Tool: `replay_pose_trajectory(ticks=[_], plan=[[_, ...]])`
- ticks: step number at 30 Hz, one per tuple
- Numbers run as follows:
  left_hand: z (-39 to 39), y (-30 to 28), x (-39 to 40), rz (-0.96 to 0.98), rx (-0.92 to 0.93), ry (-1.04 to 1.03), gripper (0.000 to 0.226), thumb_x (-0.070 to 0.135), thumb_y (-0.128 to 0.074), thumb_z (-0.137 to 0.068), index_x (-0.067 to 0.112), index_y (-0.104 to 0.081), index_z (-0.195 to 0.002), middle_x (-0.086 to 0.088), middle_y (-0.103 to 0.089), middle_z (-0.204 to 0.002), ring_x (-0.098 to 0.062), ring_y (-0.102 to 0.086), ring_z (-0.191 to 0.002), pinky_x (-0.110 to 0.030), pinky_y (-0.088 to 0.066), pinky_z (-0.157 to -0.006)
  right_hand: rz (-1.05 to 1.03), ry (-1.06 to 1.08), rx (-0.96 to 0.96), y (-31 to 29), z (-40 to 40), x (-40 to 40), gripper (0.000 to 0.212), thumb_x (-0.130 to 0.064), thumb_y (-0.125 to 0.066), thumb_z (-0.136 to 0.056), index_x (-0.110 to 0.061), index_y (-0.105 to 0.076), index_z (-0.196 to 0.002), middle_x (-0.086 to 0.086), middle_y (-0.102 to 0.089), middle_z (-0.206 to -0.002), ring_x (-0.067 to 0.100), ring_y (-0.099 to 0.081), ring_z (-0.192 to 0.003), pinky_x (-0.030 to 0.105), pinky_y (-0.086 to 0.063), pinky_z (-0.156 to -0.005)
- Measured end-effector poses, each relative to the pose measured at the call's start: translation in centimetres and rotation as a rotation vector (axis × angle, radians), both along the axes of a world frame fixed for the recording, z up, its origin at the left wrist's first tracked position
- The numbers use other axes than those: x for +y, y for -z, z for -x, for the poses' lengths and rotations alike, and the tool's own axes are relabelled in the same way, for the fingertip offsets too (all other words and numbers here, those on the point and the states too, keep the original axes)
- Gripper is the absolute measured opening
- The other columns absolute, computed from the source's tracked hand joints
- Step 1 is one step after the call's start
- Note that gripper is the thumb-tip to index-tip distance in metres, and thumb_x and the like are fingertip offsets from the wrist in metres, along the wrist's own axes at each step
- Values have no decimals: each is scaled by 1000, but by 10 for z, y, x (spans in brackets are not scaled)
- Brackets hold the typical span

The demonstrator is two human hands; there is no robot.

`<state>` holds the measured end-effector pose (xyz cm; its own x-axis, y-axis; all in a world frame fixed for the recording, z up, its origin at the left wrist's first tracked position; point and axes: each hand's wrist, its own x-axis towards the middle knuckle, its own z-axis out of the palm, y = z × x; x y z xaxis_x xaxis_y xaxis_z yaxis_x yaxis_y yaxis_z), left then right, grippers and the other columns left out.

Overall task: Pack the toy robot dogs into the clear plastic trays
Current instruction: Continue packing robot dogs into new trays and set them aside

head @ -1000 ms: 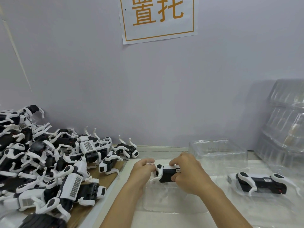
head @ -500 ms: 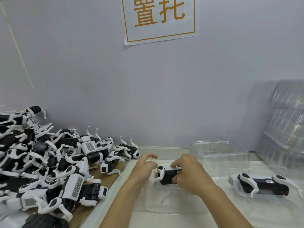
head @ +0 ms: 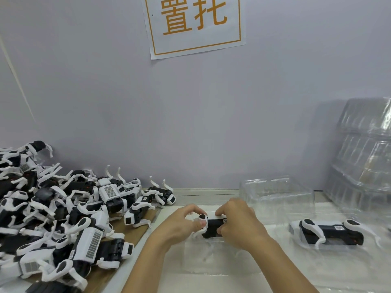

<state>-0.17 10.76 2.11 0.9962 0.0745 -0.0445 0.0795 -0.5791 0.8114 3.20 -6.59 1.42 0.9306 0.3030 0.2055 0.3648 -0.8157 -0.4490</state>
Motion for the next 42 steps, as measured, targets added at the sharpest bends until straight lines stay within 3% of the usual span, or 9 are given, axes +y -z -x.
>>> replay_pose_trajectory(ticks=[4, 8, 13, 18, 22, 25, 30, 37, 42], plan=[[-1, -1, -5, -74, 8, -28, 11, 25, -68, -89, 35, -63, -89, 1, -49, -139, -17, -58, -114, -30, -43, -88, 4, 2, 11, 1, -1, 0, 35, -15, -65, -83, -28, -67, -115, -3, -49, -119, 27, -48, -114, 34, -45, -95], [0, -4, -3, -89, 13, -4, 11, 24, -67, -90, 31, -63, -97, 5, -48, -133, -15, -54, -117, -30, -42, -88, 11, -6, 13, 2, -2, 0, 39, -16, -67, -83, -29, -66, -119, -3, -51, -121, 26, -48, -115, 34, -45, -96], [0, -10, -9, -134, 38, 52, 16, 32, -61, -89, 32, -60, -105, 4, -59, -116, -13, -55, -89, -26, -42, -73, 2, -13, 24, 0, -3, -1, 41, -18, -67, -83, -30, -66, -122, -5, -52, -124, 25, -47, -119, 32, -44, -97], [-7, -2, -24, -228, -40, -69, 11, 38, -66, -86, 34, -55, -88, -4, -55, -123, -27, -54, -115, -31, -44, -79, 15, -18, 5, -2, -2, -2, 42, -18, -69, -82, -27, -67, -123, -3, -56, -126, 23, -51, -119, 31, -43, -98], [-8, 3, -23, -174, -60, -99, 13, 36, -69, -85, 29, -58, -85, -1, -56, -121, -10, -58, -83, -20, -38, -58, -29, -28, 37, -7, -2, -6, 43, -17, -70, -81, -24, -67, -123, -1, -58, -127, 22, -55, -117, 31, -48, -97], [-8, 5, -21, -164, -67, -104, 15, 37, -70, -85, 27, -60, -89, 3, -53, -122, -6, -58, -83, -19, -37, -56, -80, -38, 56, -11, -2, -12, 41, -18, -69, -84, -25, -65, -124, -3, -55, -127, 17, -58, -111, 27, -50, -91], [-7, 6, -20, -140, -82, -105, 16, 35, -70, -86, 23, -62, -92, 2, -54, -124, -7, -59, -83, -16, -37, -54, -43, 21, 13, -25, 0, -28, 29, -35, -77, -82, -30, -69, -109, -13, -58, -95, 11, -59, -100, 29, -48, -94], [-7, 8, -18, -131, -89, -89, 15, 37, -69, -86, 25, -59, -88, 0, -54, -125, -6, -58, -83, -17, -37, -55, -110, 52, 15, -27, 0, -30, 22, -29, -84, -76, -19, -76, -94, -6, -68, -86, 11, -65, -78, 24, -55, -71], [-8, 9, -20, -108, -92, -75, 18, 39, -71, -84, 26, -59, -86, 0, -54, -125, -3, -57, -80, -17, -36, -56, -56, 124, 3, -22, 0, -27, 18, -34, -84, -75, -28, -73, -87, -14, -66, -81, 12, -62, -90, 32, -47, -91]])
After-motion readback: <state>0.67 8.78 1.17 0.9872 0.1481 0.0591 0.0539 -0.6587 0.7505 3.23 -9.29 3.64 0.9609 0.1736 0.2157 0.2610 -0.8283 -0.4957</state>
